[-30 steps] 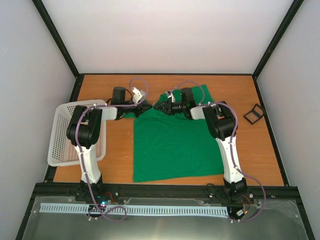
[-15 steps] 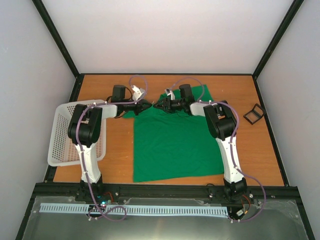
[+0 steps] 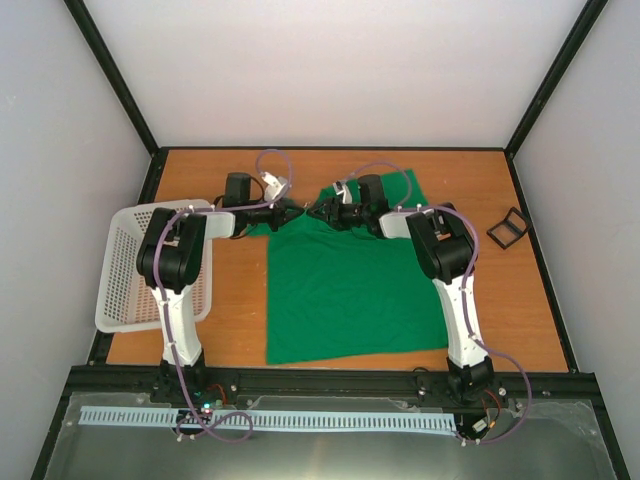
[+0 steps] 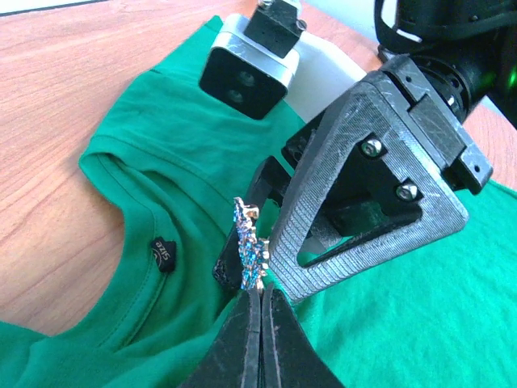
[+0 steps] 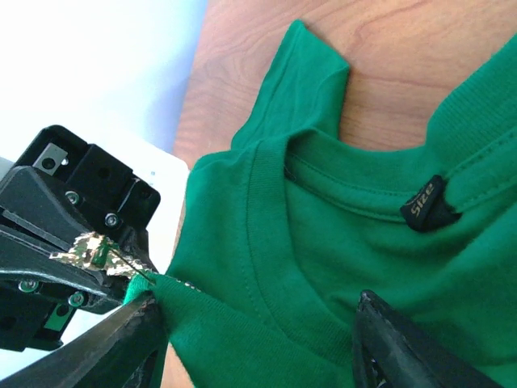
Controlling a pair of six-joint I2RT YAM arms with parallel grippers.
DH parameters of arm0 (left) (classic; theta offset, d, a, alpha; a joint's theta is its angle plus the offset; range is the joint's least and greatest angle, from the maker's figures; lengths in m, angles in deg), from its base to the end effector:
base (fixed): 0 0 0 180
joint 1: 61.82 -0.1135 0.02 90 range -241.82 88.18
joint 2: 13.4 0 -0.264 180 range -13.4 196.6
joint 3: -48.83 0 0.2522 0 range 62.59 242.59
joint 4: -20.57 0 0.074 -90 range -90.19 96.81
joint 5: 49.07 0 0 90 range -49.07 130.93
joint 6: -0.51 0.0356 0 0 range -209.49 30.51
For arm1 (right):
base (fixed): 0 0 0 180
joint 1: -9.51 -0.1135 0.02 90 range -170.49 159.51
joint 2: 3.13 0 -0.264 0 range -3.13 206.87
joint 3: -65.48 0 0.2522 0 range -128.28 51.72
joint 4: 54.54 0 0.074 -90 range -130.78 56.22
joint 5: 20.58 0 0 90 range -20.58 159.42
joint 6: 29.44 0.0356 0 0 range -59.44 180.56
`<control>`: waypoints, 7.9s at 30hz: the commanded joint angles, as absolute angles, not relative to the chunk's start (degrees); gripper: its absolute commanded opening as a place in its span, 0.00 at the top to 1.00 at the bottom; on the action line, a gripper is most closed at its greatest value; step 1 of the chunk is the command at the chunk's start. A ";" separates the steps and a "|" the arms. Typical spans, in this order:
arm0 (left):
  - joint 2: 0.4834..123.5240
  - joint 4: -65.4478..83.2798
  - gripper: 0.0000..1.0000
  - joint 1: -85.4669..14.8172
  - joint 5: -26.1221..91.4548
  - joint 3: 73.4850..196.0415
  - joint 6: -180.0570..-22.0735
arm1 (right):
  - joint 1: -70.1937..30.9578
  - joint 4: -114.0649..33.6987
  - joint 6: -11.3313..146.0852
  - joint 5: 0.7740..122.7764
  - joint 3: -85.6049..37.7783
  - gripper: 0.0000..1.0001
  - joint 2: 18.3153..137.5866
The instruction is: Pin the brooch onto the clothing
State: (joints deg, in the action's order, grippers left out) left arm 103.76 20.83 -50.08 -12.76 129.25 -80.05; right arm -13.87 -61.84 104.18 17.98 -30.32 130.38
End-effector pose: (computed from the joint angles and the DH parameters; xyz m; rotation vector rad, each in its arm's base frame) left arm 0.4045 -0.1134 0.1410 0.8786 1.8922 -1.0434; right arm 0.4334 0.2177 0.1020 -0.2134 2.3003 1.5983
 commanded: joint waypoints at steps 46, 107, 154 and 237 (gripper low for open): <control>107.27 16.56 0.99 -49.78 -23.43 131.31 -84.83 | -12.63 -83.82 90.05 9.49 -13.15 0.56 124.50; 99.88 22.30 0.99 -49.29 -24.27 124.42 -78.93 | -14.05 -89.92 105.61 12.67 -17.27 0.65 131.31; 94.06 33.11 0.99 -46.27 -2.25 115.91 -86.95 | -16.86 -76.81 110.82 48.94 -10.25 0.64 117.49; 110.71 -17.83 0.21 -51.12 34.98 156.36 -93.11 | 0.57 1.44 47.57 58.08 -69.47 0.29 136.79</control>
State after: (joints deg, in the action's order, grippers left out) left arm 106.49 -11.32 -49.60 31.41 149.49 -93.54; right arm 0.84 -4.03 49.03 55.20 -62.91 132.92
